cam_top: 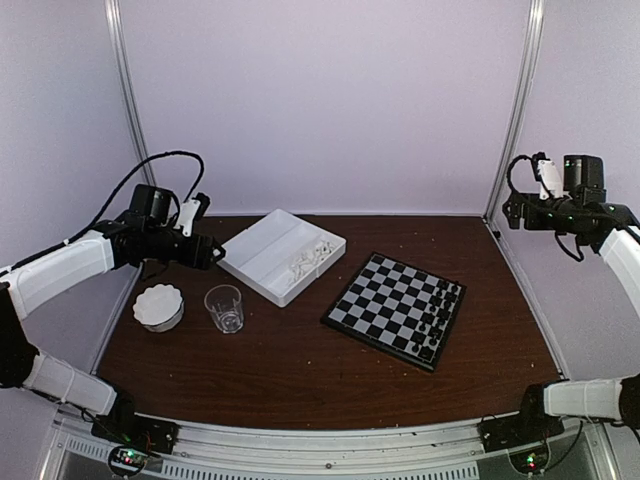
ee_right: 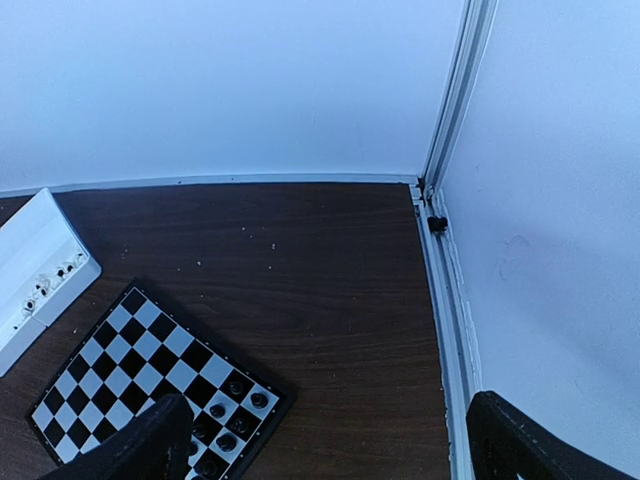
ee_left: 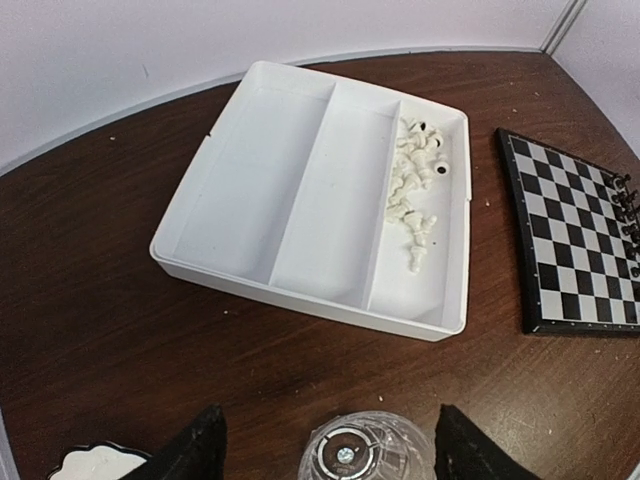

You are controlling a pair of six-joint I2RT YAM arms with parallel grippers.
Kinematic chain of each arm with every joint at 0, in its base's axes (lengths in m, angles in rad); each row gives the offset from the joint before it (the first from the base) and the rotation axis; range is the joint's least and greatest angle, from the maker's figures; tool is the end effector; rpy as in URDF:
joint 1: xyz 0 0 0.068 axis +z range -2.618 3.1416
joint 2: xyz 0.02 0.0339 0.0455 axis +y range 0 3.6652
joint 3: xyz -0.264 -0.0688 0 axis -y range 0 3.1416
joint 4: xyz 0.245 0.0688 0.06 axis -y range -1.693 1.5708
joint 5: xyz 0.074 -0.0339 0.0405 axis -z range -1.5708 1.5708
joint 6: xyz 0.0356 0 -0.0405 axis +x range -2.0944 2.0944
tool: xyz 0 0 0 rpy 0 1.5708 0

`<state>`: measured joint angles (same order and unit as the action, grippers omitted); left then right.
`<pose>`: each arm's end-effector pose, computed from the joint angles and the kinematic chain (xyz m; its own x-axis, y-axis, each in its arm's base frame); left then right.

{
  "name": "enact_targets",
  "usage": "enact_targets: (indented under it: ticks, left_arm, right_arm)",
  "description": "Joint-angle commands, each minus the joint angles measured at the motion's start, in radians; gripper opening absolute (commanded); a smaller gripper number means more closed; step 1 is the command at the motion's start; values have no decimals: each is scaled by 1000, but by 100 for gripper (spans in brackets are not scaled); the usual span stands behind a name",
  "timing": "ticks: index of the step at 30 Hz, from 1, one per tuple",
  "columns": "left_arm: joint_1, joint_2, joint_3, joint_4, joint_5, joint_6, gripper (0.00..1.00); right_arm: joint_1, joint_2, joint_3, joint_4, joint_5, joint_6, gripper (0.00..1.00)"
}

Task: Set up the chess pieces on the board
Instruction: Move the chessboard to the center of the board.

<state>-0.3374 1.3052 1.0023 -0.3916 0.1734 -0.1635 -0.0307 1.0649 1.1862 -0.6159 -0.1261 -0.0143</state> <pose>0.2681 -0.1006 0.2826 -0.6693 0.0649 -0.7402 0.3468 0.9083 -0.2340 0.2243 -0.0024 0.3817 -0.4733 0.0003 -0.8809 -0.0870 0.9951 0.0471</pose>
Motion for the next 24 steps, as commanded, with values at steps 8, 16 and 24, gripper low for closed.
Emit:
enact_targets:
  ticks: [8,16,24]
  left_arm:
    - [-157,14,27,3,108,133,67]
    - [-375,135,81,-36,2,95,72]
    - [-410,267,134,-41,20,-98,67]
  right_arm:
    - [-9,-90,-170,-54,-430,-303,95]
    - [172,-19,-205,-228,-455,-591,80]
    - [465,-52,-269,-301,-318,-709,59]
